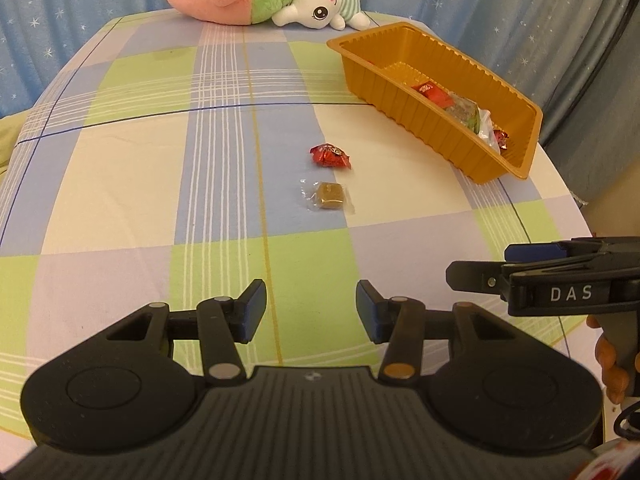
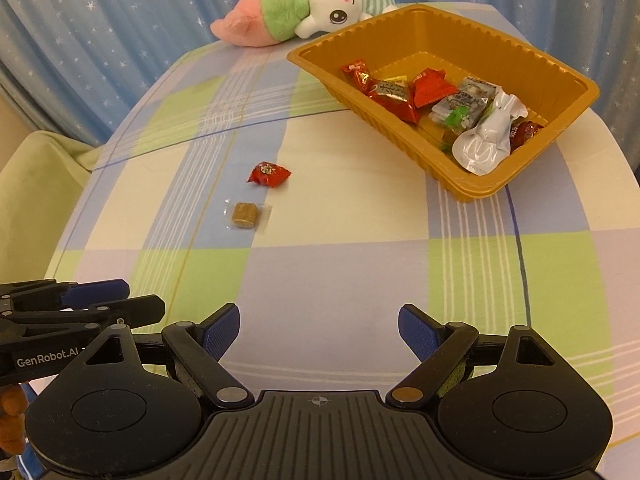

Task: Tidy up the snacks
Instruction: 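Withdraw both tools from the tray toward the red candy and caramel, then grasp the clear-wrapped caramel with the left tool while the right tool grasps the red candy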

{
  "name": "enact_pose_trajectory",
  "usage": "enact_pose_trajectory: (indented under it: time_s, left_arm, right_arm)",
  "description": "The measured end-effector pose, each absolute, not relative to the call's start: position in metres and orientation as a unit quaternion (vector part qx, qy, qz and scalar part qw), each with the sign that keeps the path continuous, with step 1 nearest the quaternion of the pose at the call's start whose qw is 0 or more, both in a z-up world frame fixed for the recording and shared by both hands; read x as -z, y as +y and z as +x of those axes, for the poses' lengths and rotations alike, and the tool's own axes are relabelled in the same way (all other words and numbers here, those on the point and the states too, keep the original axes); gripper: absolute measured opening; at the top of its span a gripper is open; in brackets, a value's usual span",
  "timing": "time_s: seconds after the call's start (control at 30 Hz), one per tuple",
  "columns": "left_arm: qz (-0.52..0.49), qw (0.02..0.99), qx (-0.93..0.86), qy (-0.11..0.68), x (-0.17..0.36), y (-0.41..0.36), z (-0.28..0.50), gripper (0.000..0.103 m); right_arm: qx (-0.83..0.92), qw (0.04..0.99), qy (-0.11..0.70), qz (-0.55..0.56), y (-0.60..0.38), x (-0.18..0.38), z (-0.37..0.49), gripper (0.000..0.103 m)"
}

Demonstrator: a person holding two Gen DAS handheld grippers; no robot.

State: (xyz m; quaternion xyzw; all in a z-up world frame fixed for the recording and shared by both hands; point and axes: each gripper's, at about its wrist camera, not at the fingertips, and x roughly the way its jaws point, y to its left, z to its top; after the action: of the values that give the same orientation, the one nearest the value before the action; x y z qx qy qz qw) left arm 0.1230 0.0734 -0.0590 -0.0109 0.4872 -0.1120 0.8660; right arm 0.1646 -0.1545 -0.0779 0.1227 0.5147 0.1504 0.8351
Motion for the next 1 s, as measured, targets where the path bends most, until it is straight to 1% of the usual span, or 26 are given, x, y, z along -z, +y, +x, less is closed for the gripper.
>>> enact_pose_trajectory:
  time_s: [0.53,1.0]
  left_arm:
    - [0.042,0.866,0.150,0.476,0.082,0.063,0.149,0.045]
    - [0.104,0.867,0.166,0.458,0.105,0.043,0.199,0.046]
  right_arm:
    - [-0.117,0.833,0.522,0.139,-0.154,0.089,0.175,0.086]
    - [-0.079,0.829,0.530,0.159,-0.167,0.098,0.182,0.086]
